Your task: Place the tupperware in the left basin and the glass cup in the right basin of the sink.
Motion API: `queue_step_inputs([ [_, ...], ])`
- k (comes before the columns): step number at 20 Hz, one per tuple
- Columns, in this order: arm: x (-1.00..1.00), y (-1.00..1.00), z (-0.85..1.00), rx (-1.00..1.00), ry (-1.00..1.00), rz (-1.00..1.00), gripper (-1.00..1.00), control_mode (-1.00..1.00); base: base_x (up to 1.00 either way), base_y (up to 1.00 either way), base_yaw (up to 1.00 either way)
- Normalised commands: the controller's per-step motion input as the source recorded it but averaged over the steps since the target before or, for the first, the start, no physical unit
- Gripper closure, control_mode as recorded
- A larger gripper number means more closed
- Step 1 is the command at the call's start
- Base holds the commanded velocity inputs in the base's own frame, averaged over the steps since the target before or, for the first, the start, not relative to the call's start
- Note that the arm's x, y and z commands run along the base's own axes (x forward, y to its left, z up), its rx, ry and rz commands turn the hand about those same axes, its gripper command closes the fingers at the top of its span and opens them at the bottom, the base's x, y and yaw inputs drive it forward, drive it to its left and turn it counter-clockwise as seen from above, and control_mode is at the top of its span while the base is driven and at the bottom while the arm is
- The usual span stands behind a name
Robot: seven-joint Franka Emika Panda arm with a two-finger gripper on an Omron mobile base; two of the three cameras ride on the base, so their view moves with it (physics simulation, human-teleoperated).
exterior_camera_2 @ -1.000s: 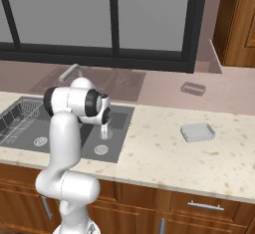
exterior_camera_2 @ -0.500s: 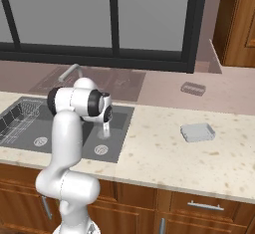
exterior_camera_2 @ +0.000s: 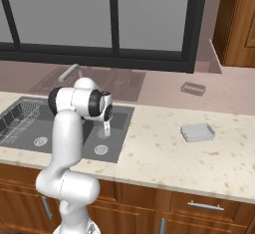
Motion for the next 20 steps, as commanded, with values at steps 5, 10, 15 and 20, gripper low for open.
queue_step_inputs([
  [5, 0.00, 0.00, 0.00, 0.00, 0.00, 0.00, -1.00, -1.00, 0.00, 0.00, 0.00],
  [10, 0.00, -0.01, 0.18, 0.00, 0.00, 0.00, -1.00, -1.00, 0.00, 0.00, 0.00],
  [15, 0.00, -0.01, 0.58, 0.01, 0.00, 0.00, -1.00, -1.00, 0.00, 0.00, 0.00],
  [20, 0.00, -0.01, 0.64, 0.00, 0.00, 0.00, -1.00, -1.00, 0.00, 0.00, 0.00],
])
